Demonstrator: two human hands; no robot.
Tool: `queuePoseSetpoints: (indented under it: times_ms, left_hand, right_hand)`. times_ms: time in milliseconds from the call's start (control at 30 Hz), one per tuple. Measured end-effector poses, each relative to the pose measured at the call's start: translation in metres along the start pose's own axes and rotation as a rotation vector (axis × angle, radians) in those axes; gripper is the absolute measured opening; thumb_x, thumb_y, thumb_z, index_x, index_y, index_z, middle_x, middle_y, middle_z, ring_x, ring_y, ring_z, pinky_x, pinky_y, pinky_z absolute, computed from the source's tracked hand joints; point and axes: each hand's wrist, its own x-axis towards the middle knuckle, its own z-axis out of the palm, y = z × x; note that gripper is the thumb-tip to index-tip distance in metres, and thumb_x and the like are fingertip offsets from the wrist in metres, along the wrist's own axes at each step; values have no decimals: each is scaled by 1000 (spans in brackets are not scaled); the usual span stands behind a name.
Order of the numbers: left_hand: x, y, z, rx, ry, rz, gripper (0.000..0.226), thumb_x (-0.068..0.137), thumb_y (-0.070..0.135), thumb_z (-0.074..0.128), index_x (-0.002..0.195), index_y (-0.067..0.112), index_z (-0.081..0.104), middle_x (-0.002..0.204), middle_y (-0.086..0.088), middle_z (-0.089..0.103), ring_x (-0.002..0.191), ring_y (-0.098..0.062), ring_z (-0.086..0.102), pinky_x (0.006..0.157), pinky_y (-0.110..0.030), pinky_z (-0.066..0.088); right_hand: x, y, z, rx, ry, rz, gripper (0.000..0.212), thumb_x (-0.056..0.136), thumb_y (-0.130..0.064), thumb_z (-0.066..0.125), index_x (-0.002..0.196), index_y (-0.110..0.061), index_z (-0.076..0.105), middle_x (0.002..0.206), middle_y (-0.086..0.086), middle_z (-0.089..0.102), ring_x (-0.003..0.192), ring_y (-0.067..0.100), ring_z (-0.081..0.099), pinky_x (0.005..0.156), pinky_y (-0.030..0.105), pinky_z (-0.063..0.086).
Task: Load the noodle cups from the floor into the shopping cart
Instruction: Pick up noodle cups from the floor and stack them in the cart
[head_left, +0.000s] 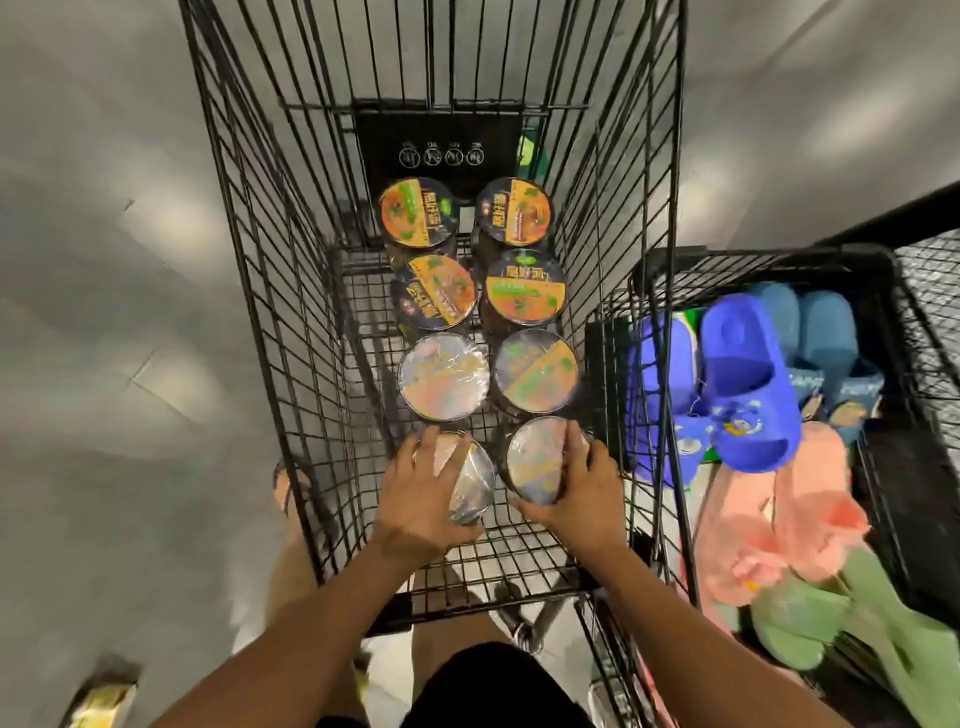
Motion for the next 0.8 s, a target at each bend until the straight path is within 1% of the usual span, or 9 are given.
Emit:
queuePoseSetpoints:
  times_ms: [67,200,233,367,433,500,633,733,800]
  left_hand:
    - [1,5,-1,3,10,-47,115,64,82,56,153,33,3,158,-18,8,143,-39,10,113,-52,22]
    - [4,7,3,-69,19,-119,118,58,94,34,151,22,24,147,-29,31,133,-48,33,101,-59,37]
    - [4,9,3,-79,21,-116,119,59,94,34,152,21,21,149,-30,27,135,-49,30,104,-59,34]
    - [-4,16,-12,-1,-37,-148,123,66,89,44,151,24,-16,157,-21,-16,145,-39,-9,117,-48,5]
    - [-11,19,-27,46,-22,-138,117,71,86,40,152,22,-16,156,-22,-18,146,-38,-10,118,-47,3]
    - [-20,20,-36,69,24,-91,111,75,82,41,154,20,-6,157,-24,-11,146,-40,-4,118,-48,6]
    - [-28,19,-52,144,63,84,88,86,70,40,153,18,17,159,-22,4,146,-39,5,118,-51,14]
    - [-34,19,-66,279,11,285,76,90,65,20,153,21,16,160,-16,7,147,-33,3,120,-45,11]
    - [-39,20,-77,339,-30,391,75,92,61,25,154,21,12,160,-15,3,147,-32,-1,119,-44,6]
  right_hand:
    - [0,0,-1,3,-10,6,127,51,-77,71,150,-13,23,132,21,43,112,38,49,90,46,46]
    - [-1,-2,0,15,-30,19,129,50,-74,75,148,-17,13,138,27,39,119,42,46,95,50,45]
    - [-1,-2,0,23,-28,17,129,49,-74,76,147,-18,12,137,27,40,118,42,46,95,50,45]
    - [-4,-2,-11,44,-101,40,132,51,-72,77,153,-18,12,146,25,28,129,40,35,105,48,37]
    - [-8,-2,-19,71,-121,74,131,54,-72,76,154,-21,8,151,24,19,135,39,27,111,47,30]
    - [-15,-2,-29,116,-118,103,128,55,-71,76,153,-21,11,151,22,20,137,37,26,113,45,29]
    - [-39,-6,-43,213,-17,143,108,58,-65,75,145,-15,36,133,17,46,120,36,46,98,41,43]
    - [-65,-9,-37,224,95,207,96,61,-69,58,139,-14,46,114,16,56,103,37,55,83,43,51]
    - [-89,-21,-35,206,196,261,85,64,-66,55,131,-14,54,102,15,58,91,38,58,72,43,53]
